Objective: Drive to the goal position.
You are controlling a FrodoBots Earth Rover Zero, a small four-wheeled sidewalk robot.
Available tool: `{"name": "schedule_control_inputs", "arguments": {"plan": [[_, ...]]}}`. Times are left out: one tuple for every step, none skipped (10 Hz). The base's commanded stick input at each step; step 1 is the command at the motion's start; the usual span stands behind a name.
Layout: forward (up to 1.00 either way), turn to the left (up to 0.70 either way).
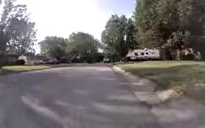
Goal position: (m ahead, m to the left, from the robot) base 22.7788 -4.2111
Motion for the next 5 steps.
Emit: {"name": "schedule_control_inputs", "arguments": {"plan": [[0.85,0.00],[0.85,0.00],[0.85,0.00],[0.85,0.00],[0.85,0.00]]}}
